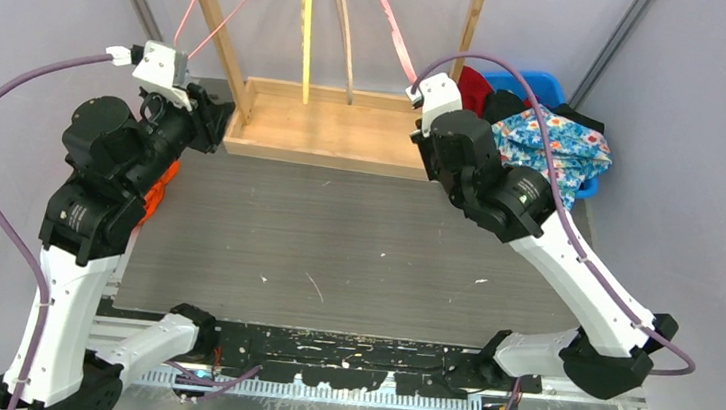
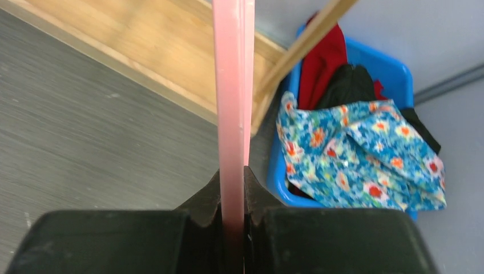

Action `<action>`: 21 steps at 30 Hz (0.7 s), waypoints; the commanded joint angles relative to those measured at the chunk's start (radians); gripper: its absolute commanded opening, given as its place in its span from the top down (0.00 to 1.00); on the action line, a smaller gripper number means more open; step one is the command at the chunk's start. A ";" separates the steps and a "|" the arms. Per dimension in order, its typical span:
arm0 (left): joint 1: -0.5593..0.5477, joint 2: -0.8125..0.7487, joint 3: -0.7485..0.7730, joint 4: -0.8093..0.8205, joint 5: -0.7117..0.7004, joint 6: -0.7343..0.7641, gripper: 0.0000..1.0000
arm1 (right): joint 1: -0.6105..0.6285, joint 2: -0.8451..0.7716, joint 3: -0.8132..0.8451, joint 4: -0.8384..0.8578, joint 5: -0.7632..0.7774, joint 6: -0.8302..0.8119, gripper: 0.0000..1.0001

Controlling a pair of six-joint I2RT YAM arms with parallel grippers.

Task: Remove the skirt from the hanger
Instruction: Place the hanger at the clothesline.

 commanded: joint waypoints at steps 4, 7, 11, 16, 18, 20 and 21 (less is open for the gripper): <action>-0.001 -0.012 -0.018 0.046 -0.015 0.009 0.69 | -0.154 0.047 0.068 0.008 -0.050 0.061 0.99; -0.001 -0.001 -0.015 0.043 -0.011 0.015 0.69 | -0.202 0.147 0.207 0.019 -0.085 0.041 0.99; 0.000 -0.006 -0.020 0.040 -0.016 0.013 0.69 | -0.245 0.276 0.377 0.052 -0.113 0.057 0.99; 0.000 -0.016 -0.003 0.013 -0.035 0.035 0.69 | -0.310 0.397 0.518 0.048 -0.193 0.132 0.99; -0.001 -0.026 -0.006 0.011 -0.043 0.040 0.69 | -0.327 0.435 0.558 0.044 -0.211 0.159 0.99; -0.001 -0.035 -0.010 0.009 -0.047 0.042 0.69 | -0.337 0.467 0.600 0.037 -0.224 0.179 0.99; -0.001 -0.038 -0.015 0.008 -0.049 0.043 0.69 | -0.343 0.481 0.623 0.035 -0.234 0.191 0.99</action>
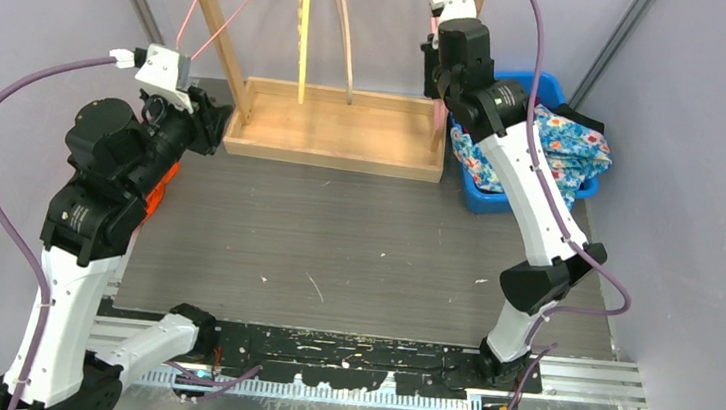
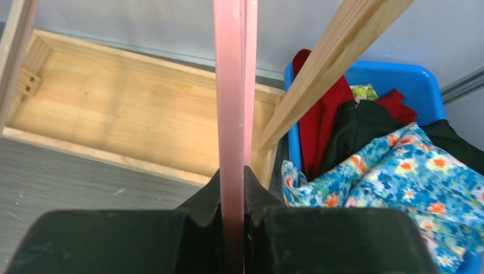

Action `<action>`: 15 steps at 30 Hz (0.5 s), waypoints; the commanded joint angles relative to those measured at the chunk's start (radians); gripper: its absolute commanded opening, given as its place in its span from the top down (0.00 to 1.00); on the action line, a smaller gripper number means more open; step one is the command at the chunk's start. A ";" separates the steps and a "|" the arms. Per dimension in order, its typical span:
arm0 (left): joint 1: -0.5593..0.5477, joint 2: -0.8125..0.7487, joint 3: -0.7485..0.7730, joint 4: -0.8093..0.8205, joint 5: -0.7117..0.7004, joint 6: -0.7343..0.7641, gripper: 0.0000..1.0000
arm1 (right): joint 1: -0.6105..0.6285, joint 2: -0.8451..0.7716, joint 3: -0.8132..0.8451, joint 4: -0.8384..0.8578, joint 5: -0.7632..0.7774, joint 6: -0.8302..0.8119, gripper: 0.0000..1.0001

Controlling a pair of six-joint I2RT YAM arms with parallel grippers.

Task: Remove the skirt from the hanger
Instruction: Place the hanger at the clothesline.

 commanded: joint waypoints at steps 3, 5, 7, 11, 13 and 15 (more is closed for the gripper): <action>-0.001 -0.038 -0.012 0.015 -0.027 0.036 0.69 | -0.042 0.061 0.186 0.061 -0.072 0.108 0.99; -0.001 -0.043 -0.022 0.010 -0.040 0.047 0.69 | -0.052 0.091 0.221 0.063 -0.114 0.122 0.99; -0.001 -0.050 -0.028 0.011 -0.048 0.053 0.69 | -0.067 0.118 0.255 0.069 -0.130 0.135 0.99; -0.001 -0.058 -0.043 0.008 -0.058 0.064 0.69 | -0.104 0.177 0.335 0.071 -0.192 0.207 0.99; -0.001 -0.061 -0.054 0.006 -0.066 0.066 0.69 | -0.114 0.193 0.340 0.072 -0.222 0.229 0.99; -0.001 -0.064 -0.064 0.004 -0.071 0.067 0.69 | -0.121 0.207 0.333 0.070 -0.240 0.250 0.99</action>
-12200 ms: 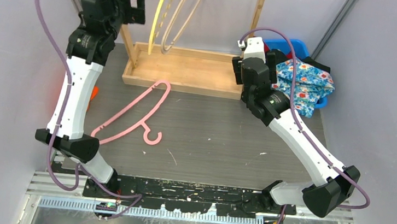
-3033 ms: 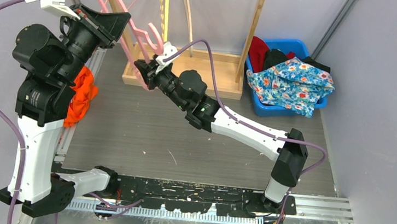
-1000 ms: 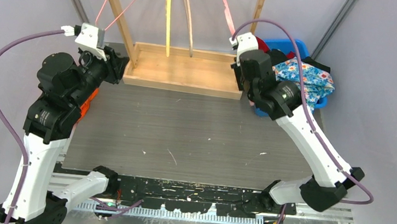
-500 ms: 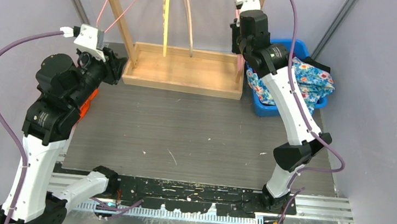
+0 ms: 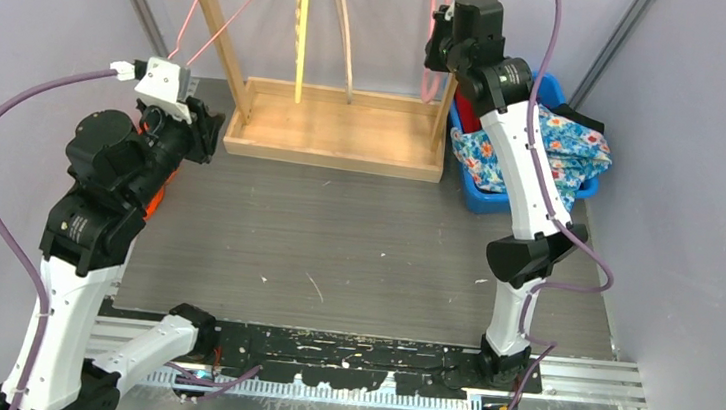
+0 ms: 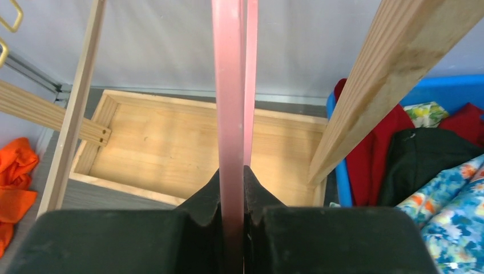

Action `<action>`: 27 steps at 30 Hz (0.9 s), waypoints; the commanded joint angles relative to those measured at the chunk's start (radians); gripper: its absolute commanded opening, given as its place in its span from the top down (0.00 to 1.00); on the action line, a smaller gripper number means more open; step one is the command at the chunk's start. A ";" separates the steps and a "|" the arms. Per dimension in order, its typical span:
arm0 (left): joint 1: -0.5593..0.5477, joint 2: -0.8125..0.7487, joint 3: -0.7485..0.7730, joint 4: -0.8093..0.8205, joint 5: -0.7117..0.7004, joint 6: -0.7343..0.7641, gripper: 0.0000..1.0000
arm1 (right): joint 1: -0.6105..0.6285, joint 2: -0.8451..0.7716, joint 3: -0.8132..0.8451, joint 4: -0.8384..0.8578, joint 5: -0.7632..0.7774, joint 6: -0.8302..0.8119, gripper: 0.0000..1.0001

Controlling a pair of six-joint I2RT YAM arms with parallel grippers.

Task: Remove the skirt from the hanger
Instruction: Place the hanger at the clothesline.

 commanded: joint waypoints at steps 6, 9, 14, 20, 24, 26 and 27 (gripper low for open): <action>-0.001 -0.011 -0.028 0.015 -0.050 0.029 0.69 | -0.067 0.049 0.019 0.054 -0.135 0.155 0.99; -0.001 -0.002 -0.026 0.013 -0.057 0.031 0.68 | -0.088 0.068 0.016 0.058 -0.151 0.177 0.99; 0.000 0.008 -0.023 0.014 -0.074 0.033 0.68 | -0.134 0.104 0.062 0.078 -0.189 0.227 0.99; -0.001 0.021 -0.022 0.011 -0.088 0.042 0.68 | -0.142 0.124 0.041 0.092 -0.227 0.251 0.99; 0.000 0.025 -0.026 0.017 -0.092 0.047 0.68 | -0.143 0.114 0.024 0.099 -0.236 0.228 0.90; -0.002 0.024 -0.029 0.021 -0.089 0.049 0.68 | -0.143 0.098 0.001 0.107 -0.247 0.214 0.83; -0.002 0.025 -0.030 0.022 -0.087 0.049 0.67 | -0.143 0.091 -0.010 0.109 -0.252 0.208 0.81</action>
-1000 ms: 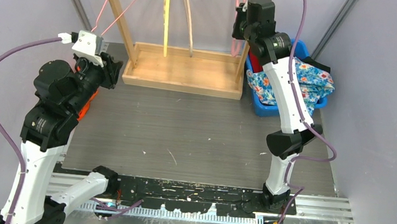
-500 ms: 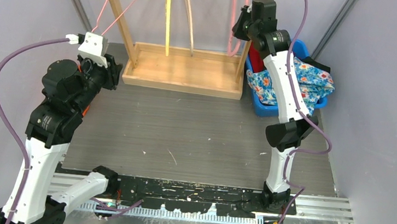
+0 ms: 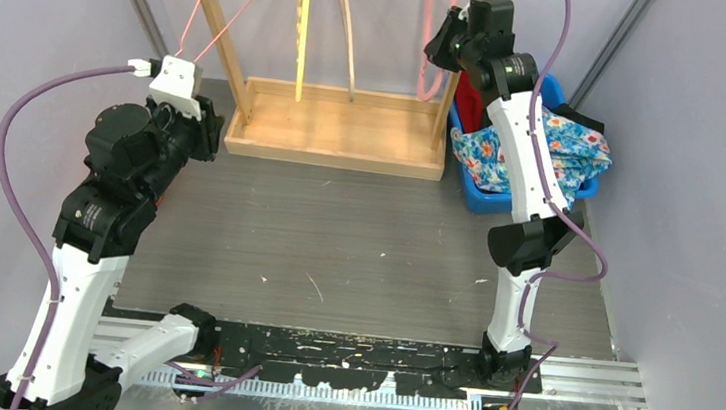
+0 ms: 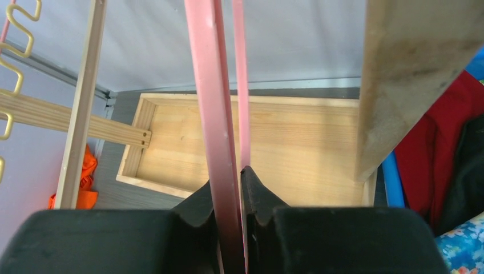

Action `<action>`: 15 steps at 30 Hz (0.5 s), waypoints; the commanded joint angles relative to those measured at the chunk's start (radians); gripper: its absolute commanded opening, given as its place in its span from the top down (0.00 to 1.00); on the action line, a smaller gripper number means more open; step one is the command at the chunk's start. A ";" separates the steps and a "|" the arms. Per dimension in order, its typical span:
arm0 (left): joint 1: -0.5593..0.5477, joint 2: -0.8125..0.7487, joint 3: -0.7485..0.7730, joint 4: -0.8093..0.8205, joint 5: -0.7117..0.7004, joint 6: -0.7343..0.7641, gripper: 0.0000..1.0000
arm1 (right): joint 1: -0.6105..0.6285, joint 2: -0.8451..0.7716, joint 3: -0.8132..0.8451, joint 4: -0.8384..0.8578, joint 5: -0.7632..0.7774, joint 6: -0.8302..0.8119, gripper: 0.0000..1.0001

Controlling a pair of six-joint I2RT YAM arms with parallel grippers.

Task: Remove the skirt from the hanger
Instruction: Place the hanger at the clothesline.

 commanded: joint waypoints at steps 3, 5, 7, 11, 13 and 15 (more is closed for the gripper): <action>0.000 -0.004 0.000 0.036 -0.004 0.021 0.67 | -0.019 -0.026 -0.041 0.076 -0.004 0.012 0.77; -0.001 -0.006 0.000 0.037 -0.001 0.022 0.66 | -0.019 -0.049 -0.057 0.071 -0.005 0.021 0.75; -0.001 -0.012 -0.002 0.035 -0.003 0.027 0.66 | -0.020 -0.083 -0.089 0.069 -0.008 0.024 0.71; 0.000 -0.014 -0.014 0.037 -0.001 0.028 0.66 | -0.020 -0.155 -0.149 0.064 0.007 -0.003 0.67; -0.001 -0.011 -0.013 0.036 0.009 0.025 0.66 | -0.020 -0.180 -0.163 0.067 0.008 -0.019 0.62; 0.000 -0.009 -0.011 0.038 0.018 0.022 0.66 | -0.018 -0.200 -0.167 0.070 0.006 -0.033 0.59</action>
